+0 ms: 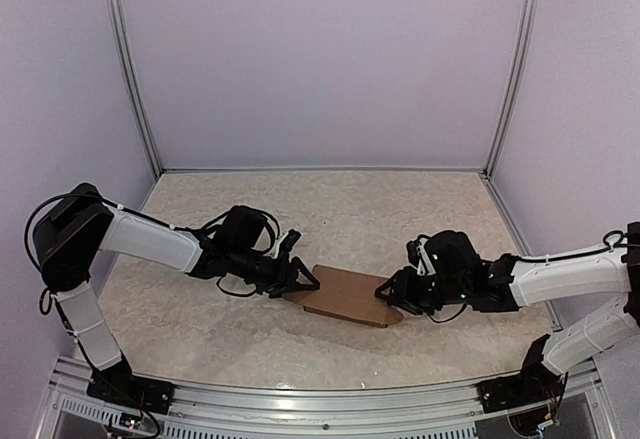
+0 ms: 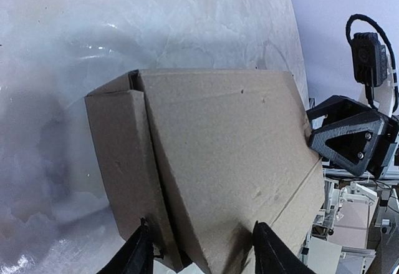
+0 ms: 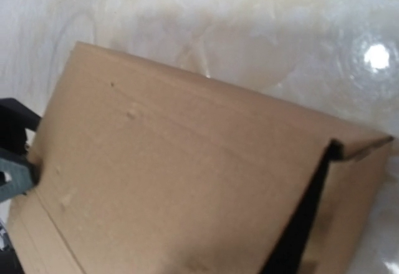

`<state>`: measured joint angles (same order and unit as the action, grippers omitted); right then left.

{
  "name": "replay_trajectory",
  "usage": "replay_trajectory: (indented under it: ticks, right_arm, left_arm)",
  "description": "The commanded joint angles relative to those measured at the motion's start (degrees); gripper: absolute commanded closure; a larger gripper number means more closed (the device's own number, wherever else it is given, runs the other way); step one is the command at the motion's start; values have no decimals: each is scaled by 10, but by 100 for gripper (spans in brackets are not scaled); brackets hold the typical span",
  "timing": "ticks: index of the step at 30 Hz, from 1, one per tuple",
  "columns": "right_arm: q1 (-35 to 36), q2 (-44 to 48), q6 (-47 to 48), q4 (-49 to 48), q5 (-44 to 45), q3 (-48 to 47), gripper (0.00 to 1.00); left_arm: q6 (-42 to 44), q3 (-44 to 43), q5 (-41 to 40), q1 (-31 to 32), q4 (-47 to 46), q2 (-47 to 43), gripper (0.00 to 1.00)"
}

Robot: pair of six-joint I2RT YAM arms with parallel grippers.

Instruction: Fold the paper box

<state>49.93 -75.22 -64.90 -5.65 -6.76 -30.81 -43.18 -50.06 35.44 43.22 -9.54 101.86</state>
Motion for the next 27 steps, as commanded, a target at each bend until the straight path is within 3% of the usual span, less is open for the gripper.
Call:
replay_trajectory:
  ticks: [1,8,15,27]
  right_arm:
    - [-4,1,12,-4,1,-8,66]
    - [-4,22,93,126,78,-54,67]
    - [-4,54,136,208,134,-83,62]
    - [-4,-5,105,112,93,-38,61]
  left_arm:
    - [2,12,-3,8,-13,6,48]
    - [0,21,-24,6,-9,0,55]
    - [0,13,-33,5,1,2,56]
    - [-4,0,-41,5,8,16,60]
